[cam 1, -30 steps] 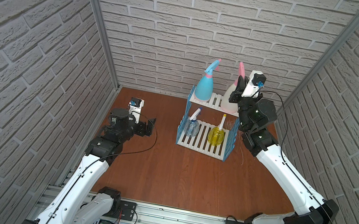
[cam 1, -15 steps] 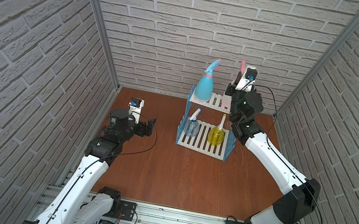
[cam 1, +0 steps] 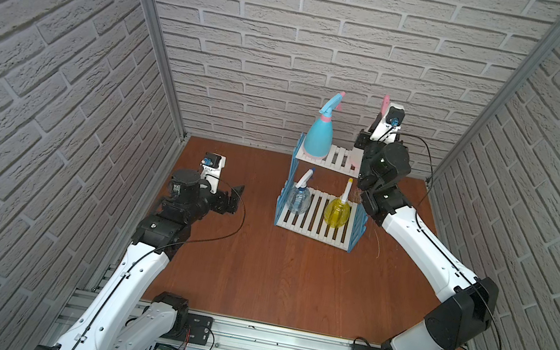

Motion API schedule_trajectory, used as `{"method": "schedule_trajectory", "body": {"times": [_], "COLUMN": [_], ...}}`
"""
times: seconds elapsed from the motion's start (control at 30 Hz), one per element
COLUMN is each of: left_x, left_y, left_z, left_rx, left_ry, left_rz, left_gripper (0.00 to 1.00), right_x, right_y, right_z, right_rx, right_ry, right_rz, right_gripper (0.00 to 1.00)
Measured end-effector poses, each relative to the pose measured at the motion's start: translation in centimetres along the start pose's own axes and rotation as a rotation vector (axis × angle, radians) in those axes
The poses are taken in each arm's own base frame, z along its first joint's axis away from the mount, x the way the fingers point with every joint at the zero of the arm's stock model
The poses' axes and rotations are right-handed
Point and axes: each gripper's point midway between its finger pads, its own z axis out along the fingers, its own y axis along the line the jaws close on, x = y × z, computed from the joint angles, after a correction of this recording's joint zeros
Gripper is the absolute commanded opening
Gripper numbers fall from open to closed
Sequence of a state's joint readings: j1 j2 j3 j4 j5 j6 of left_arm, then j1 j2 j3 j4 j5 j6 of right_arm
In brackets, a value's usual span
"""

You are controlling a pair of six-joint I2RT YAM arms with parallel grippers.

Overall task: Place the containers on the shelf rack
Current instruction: 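Place the container on the shelf.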

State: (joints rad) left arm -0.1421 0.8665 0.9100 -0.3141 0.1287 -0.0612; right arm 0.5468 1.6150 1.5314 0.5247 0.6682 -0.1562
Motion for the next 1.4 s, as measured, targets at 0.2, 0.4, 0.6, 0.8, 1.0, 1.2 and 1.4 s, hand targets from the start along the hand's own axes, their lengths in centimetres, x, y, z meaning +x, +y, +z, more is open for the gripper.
{"method": "schedule_trajectory", "body": {"times": [0.2, 0.4, 0.6, 0.8, 1.0, 1.2, 1.4], "left_x": [0.0, 0.0, 0.0, 0.0, 0.0, 0.1, 0.1], "left_y": [0.0, -0.1, -0.2, -0.2, -0.2, -0.2, -0.3], "left_z": [0.0, 0.0, 0.0, 0.0, 0.0, 0.0, 0.0], "left_rx": [0.001, 0.008, 0.011, 0.012, 0.013, 0.014, 0.016], "left_ry": [0.0, 0.001, 0.001, 0.001, 0.001, 0.002, 0.004], "left_rz": [0.0, 0.0, 0.0, 0.0, 0.0, 0.0, -0.001], "left_gripper": [0.98, 0.98, 0.98, 0.98, 0.98, 0.98, 0.98], "right_x": [0.5, 1.0, 1.7, 1.9, 1.9, 3.7, 5.0], "right_y": [-0.2, -0.2, -0.2, -0.3, -0.4, -0.3, -0.1], "right_z": [0.0, 0.0, 0.0, 0.0, 0.0, 0.3, 0.5], "right_rx": [0.009, 0.011, 0.014, 0.02, 0.025, 0.034, 0.041], "right_ry": [0.009, 0.018, 0.029, 0.032, 0.034, 0.076, 0.116], "right_rz": [0.006, 0.015, 0.024, 0.029, 0.033, 0.008, -0.021], "right_gripper": [0.03, 0.03, 0.03, 0.09, 0.28, 0.46, 0.72]}}
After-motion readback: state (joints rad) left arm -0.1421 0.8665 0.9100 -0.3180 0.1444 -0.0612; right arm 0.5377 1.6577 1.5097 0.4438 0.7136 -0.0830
